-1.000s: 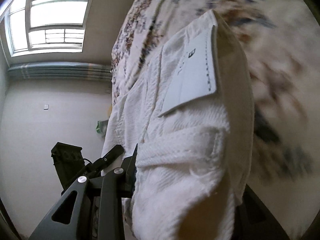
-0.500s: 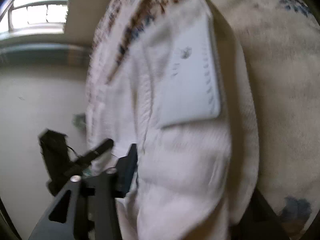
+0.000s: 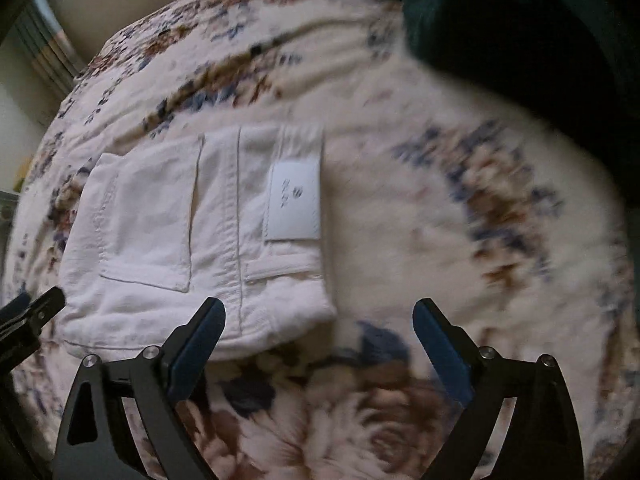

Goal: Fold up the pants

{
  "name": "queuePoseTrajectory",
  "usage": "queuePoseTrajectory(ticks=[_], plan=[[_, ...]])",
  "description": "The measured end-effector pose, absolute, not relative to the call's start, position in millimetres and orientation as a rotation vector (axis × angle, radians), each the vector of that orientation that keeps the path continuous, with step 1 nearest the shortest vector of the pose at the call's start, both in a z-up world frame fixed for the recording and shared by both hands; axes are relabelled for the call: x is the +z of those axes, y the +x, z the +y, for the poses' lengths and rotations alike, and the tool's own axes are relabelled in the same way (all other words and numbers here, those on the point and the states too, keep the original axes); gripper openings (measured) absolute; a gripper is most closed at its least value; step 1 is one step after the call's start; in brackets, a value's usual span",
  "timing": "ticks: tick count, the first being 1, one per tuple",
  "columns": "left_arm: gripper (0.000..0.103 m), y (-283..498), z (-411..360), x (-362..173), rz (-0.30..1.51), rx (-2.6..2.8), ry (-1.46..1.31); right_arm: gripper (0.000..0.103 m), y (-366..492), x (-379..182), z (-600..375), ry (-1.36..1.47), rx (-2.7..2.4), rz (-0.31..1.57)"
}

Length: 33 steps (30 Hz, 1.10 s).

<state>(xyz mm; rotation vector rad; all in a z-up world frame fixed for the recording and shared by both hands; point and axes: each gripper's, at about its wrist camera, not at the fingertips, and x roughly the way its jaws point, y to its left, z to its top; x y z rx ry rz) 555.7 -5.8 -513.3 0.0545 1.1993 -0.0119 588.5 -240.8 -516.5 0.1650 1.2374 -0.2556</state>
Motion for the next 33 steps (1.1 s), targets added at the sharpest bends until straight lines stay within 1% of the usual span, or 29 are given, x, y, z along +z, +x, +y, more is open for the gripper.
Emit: queuePoseTrajectory(ticks=[7,17,29,33], plan=[[0.100,509.0,-10.4,-453.5,1.162,0.025,0.069,0.097,508.9,-435.7,-232.1,0.135,-0.252,1.201],[0.100,418.6,-20.1,-334.6,1.045,0.025,0.064,0.097,415.6,-319.2,-230.4,0.123,-0.240,1.113],[0.100,305.7,-24.2,-191.5,0.933,0.023,0.051,0.097,289.3,-146.4,-221.7,0.060,-0.184,0.968],[0.100,273.6,-25.0,-153.6,0.892,0.002,0.075,0.097,252.8,-91.3,-212.5,0.042,-0.171,0.926]])
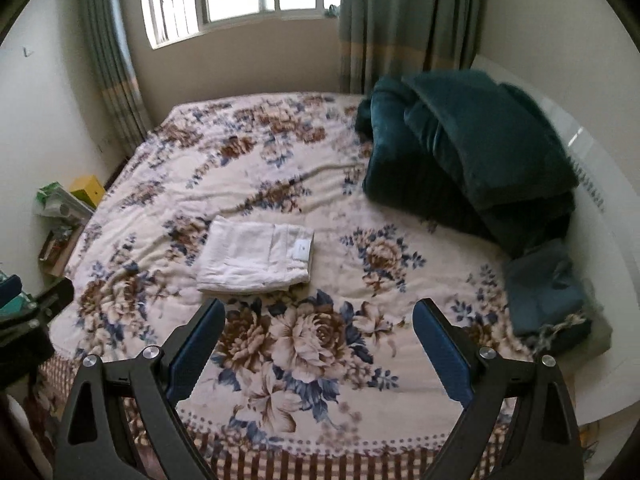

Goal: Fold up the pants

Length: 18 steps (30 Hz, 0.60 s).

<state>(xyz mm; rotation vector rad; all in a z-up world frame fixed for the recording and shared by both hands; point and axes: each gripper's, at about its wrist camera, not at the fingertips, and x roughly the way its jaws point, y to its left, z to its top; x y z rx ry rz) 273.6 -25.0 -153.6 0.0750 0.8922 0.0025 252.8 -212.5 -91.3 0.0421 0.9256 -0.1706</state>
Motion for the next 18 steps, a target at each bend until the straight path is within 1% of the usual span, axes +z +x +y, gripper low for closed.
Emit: queuePoseTrajectory(ticks=[4,9,12,18], plan=[[0.100,247.2,-19.3,-112.7,0.849,-0.021,0.070,0.097,216.6,-36.0,-200.8,0.046,-0.145,0.885],[0.100,222.4,-10.2,-65.5,0.769,-0.032,0.073,0.097,179.0,19.6,-186.6,0.049,-0.122,0.825],[0.100,211.0,-6.1,-49.8,0.747,-0.040,0.067,0.097,159.1,51.5,-177.6,0.055,-0.104,0.783],[0.100,192.1,0.8,-33.4,0.732,-0.039,0.053,0.097,134.6,83.7,-164.6,0.051,-0.081,0.748]])
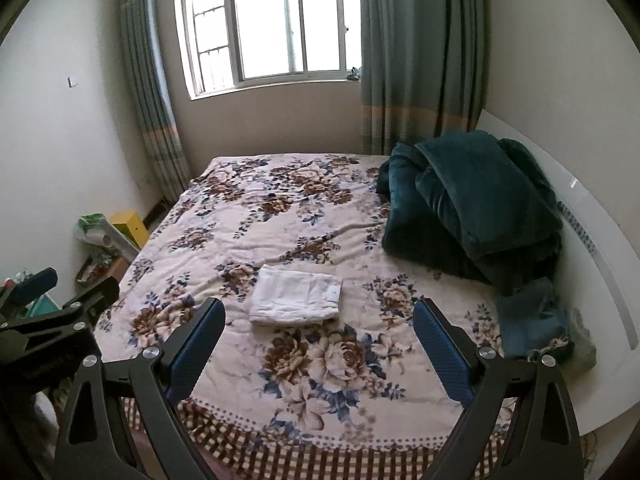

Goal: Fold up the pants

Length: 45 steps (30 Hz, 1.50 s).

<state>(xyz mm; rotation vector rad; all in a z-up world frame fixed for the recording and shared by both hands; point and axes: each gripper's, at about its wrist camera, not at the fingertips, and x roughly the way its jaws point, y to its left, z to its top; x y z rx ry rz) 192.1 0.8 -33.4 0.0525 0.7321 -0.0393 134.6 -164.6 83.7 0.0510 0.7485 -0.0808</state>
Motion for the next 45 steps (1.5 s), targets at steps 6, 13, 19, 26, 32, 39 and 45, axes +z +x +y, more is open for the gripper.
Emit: queuePoseTrajectory(ticks=[6,13,19,26,32,39,45], plan=[[0.100,180.5,5.5,-31.0,0.737,-0.028,0.037,0.097,120.6,95.6,-157.2,0.051,-0.059,0.753],[0.103,187.3,4.9,-42.9,0.753,-0.012,0.043,0.100,129.9,84.2,-158.6,0.062,-0.031,0.776],[0.103,208.1,-3.0,-60.2,0.748,0.001,0.077,0.100,155.8,60.0,-166.7,0.065,-0.074,0.780],[0.103,239.0,-8.5,-88.2,0.785,0.033,0.092,0.100,195.3,25.7,-174.0,0.057,-0.133,0.786],[0.103,259.8,-11.6,-109.7,0.824,0.028,0.102,0.100,222.2,-1.1,-177.1,0.047,-0.165,0.816],[0.103,268.0,-13.9,-121.2,0.853,0.028,0.112,0.100,237.5,-19.2,-179.0,0.042,-0.172,0.843],[0.103,267.5,-12.0,-124.0,0.854,0.035,0.109,0.100,237.9,-28.0,-182.1,0.067,-0.178,0.856]])
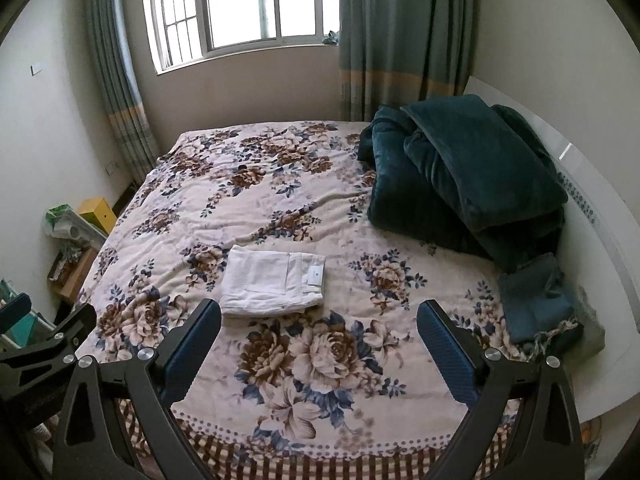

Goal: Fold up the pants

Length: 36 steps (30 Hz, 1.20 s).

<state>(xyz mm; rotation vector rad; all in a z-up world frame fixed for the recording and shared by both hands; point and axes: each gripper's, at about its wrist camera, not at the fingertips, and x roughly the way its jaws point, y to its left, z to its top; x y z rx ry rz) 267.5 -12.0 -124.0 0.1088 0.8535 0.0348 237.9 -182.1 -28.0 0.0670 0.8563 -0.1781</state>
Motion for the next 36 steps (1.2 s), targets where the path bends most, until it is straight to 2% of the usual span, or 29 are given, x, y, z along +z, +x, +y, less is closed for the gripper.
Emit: queuePoseTrajectory(ticks=[36], plan=[[0.103,263.7,-9.5,-118.4,0.837,0.043,0.103,0.102,233.0,-33.8,-172.2,0.062,-0.150,0.885]])
